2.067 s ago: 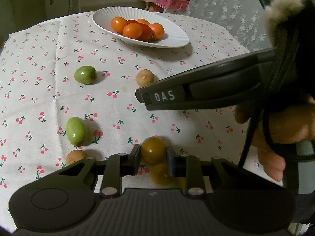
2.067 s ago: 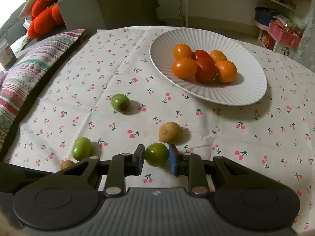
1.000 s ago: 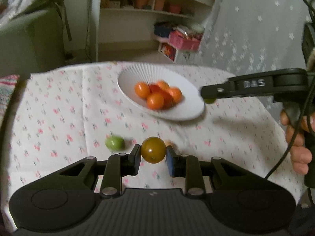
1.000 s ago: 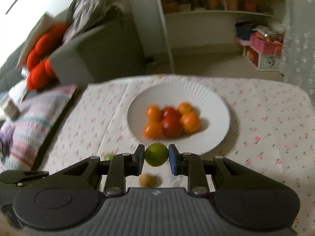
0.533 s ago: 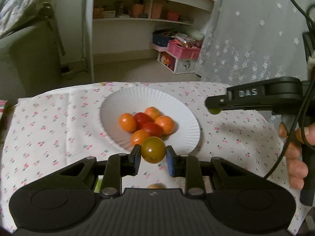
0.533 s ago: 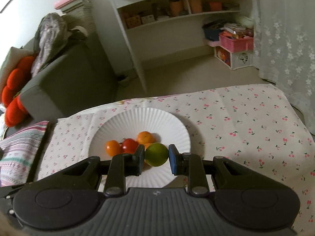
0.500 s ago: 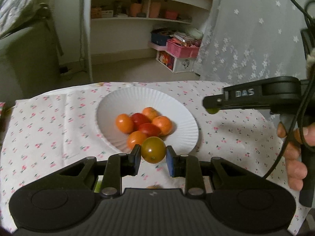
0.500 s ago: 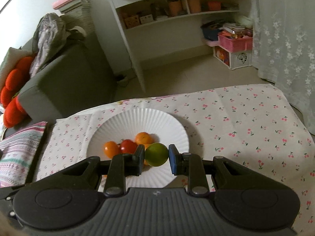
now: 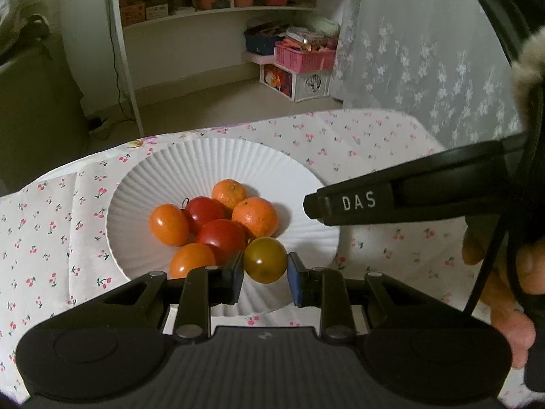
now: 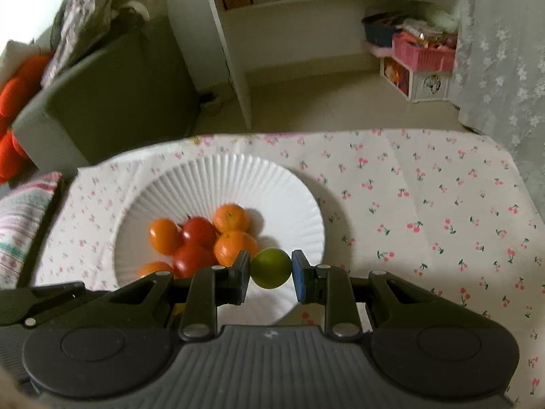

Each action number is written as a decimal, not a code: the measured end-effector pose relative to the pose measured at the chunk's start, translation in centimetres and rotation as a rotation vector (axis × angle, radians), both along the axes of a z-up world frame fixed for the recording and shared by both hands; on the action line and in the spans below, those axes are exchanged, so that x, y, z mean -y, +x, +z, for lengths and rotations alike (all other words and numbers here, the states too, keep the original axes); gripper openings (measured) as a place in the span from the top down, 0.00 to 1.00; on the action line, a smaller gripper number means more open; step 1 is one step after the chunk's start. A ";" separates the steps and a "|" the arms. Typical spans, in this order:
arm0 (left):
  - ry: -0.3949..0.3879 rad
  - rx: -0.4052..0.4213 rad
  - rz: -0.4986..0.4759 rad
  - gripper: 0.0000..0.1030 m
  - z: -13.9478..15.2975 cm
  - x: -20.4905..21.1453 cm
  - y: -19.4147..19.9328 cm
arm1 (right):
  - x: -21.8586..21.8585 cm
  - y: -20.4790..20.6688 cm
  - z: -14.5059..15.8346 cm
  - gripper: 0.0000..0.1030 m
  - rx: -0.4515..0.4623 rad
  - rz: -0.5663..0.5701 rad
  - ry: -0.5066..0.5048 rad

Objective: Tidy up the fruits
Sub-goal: 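Carry both cherry tomatoes onto the white plate and open both tools, then withdraw both tools from the plate toward the green tomatoes, then grasp a green tomato with the left tool while the right tool grasps another green tomato, then carry both green tomatoes over the white plate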

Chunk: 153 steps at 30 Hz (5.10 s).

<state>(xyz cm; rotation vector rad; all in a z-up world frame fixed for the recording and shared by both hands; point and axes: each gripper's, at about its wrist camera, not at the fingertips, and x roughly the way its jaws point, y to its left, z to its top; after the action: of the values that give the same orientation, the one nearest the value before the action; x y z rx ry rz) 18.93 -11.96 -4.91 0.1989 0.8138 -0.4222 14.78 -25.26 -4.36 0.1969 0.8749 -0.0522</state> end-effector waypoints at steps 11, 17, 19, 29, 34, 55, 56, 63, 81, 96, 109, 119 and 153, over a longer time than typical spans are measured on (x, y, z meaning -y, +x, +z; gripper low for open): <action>-0.023 0.057 0.000 0.91 0.7 -0.3 2.0 | 1.6 1.4 -0.9 0.77 -0.013 -0.025 0.062; 0.058 0.075 -0.040 0.91 -0.3 0.8 1.8 | 1.5 2.0 -1.6 0.77 -0.041 -0.009 0.067; 0.091 0.086 -0.052 0.90 -0.7 1.1 1.5 | 1.3 2.1 -1.7 0.77 -0.048 -0.001 0.071; 0.158 0.126 -0.111 0.81 -0.4 1.8 0.3 | 0.9 1.3 -1.0 0.74 -0.044 0.016 0.083; 0.103 0.133 -0.093 0.68 1.7 0.3 0.2 | 1.4 1.0 0.0 0.69 -0.033 -0.022 0.102; -0.068 0.147 0.179 0.63 7.5 -9.4 -4.5 | -4.7 -3.5 6.1 0.46 0.070 0.033 0.105; -0.070 0.147 0.175 0.63 7.5 -9.6 -4.9 | -5.1 -3.7 6.1 0.45 0.069 0.040 0.089; -0.053 0.109 0.152 0.57 7.1 -11.8 -6.9 | -8.0 -5.5 6.1 0.45 0.043 0.113 -0.003; -0.018 -0.127 0.169 0.45 1.3 -13.4 -9.9 | -11.2 -8.0 4.5 0.37 -0.050 0.257 -0.043; -0.041 -0.189 0.172 0.45 0.0 -14.1 -10.1 | -11.9 -8.6 2.2 0.33 -0.119 0.265 -0.054; -0.004 -0.229 0.205 0.81 -2.8 -14.3 -8.4 | -13.9 -7.2 1.2 0.38 -0.123 0.271 -0.068; -0.021 -0.221 0.218 0.91 -3.2 -15.5 -8.0 | -16.5 -4.0 -0.9 0.46 -0.109 0.310 -0.130; 0.028 -0.145 0.258 0.91 -1.9 -17.9 -7.7 | -21.1 0.0 -3.9 0.77 -0.132 0.394 -0.163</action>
<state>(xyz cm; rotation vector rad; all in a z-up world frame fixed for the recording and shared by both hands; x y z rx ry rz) 11.20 5.94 -6.83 0.0877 0.9745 -0.1833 14.81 -4.12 -8.27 -0.1345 1.0230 0.2328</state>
